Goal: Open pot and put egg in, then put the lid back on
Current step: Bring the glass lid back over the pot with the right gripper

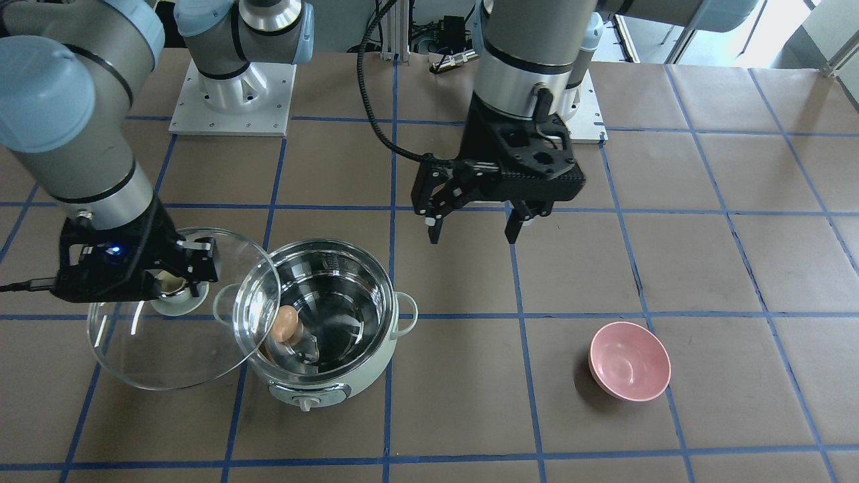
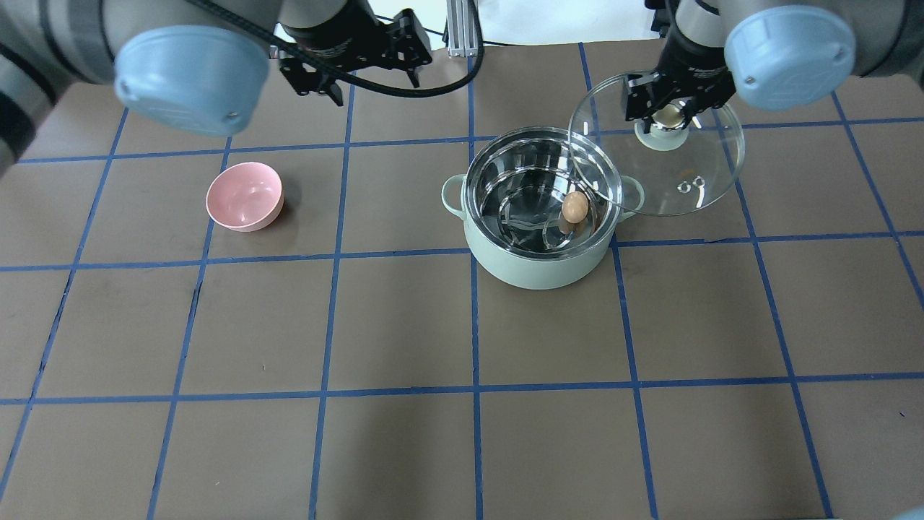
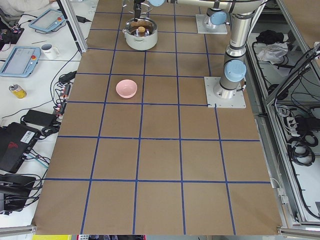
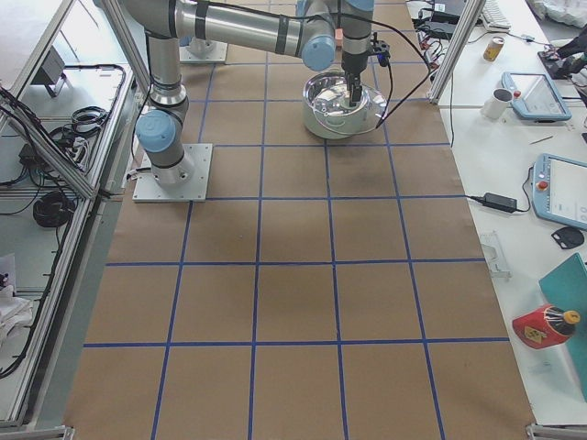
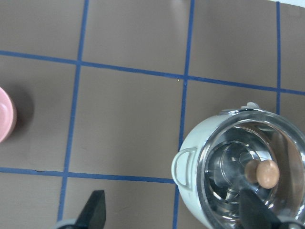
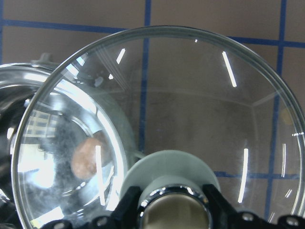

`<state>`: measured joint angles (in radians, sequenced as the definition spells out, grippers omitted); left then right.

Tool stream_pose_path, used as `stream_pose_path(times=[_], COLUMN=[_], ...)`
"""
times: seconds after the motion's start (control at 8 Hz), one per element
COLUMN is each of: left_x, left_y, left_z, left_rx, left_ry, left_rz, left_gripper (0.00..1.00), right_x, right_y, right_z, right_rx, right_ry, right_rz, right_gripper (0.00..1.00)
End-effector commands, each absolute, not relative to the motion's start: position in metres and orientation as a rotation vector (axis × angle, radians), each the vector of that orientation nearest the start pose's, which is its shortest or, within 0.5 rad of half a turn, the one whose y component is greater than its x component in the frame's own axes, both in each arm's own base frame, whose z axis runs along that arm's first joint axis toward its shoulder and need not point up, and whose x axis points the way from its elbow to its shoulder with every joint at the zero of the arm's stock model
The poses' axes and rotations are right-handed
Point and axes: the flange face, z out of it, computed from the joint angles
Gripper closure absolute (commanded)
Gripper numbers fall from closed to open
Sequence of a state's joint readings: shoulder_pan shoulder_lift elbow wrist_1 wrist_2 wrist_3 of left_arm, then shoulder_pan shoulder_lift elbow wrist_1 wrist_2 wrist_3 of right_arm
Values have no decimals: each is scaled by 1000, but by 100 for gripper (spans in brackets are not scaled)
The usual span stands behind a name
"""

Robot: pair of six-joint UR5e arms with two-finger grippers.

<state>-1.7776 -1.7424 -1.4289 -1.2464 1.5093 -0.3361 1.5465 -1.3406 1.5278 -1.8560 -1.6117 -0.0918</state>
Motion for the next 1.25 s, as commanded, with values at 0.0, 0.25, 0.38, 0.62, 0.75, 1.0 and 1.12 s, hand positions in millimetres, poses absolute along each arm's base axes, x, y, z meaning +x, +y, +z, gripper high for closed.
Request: stream_pose_path(times=[0.0, 0.25, 0.38, 0.62, 0.75, 1.0, 1.12], left_x=[-156, -119, -109, -114, -118, -130, -131], left_y=[-542, -529, -529, -529, -529, -526, -527], left_z=[509, 512, 511, 505, 502, 504, 505], left_rx=[-108, -12, 2, -1, -3, 52, 52], left_ry=[3190, 3178, 3170, 3168, 3178, 3167, 3166], left_rz=[-412, -287, -279, -273, -267, -275, -291], left_gripper=[0, 0, 0, 0, 0, 0, 0], right_x=[219, 241, 263, 282, 282, 277, 273], right_y=[-567, -561, -557, -555, -556, -560, -561], right_z=[408, 396, 381, 364, 360, 362, 364], right_rx=[4, 62, 65, 42, 16, -29, -67], right_ry=[3155, 3090, 3097, 3109, 3110, 3109, 3125], right_rz=[-144, -103, -65, -54, -64, -89, -101], right_gripper=[100, 100, 100, 100, 100, 100, 100])
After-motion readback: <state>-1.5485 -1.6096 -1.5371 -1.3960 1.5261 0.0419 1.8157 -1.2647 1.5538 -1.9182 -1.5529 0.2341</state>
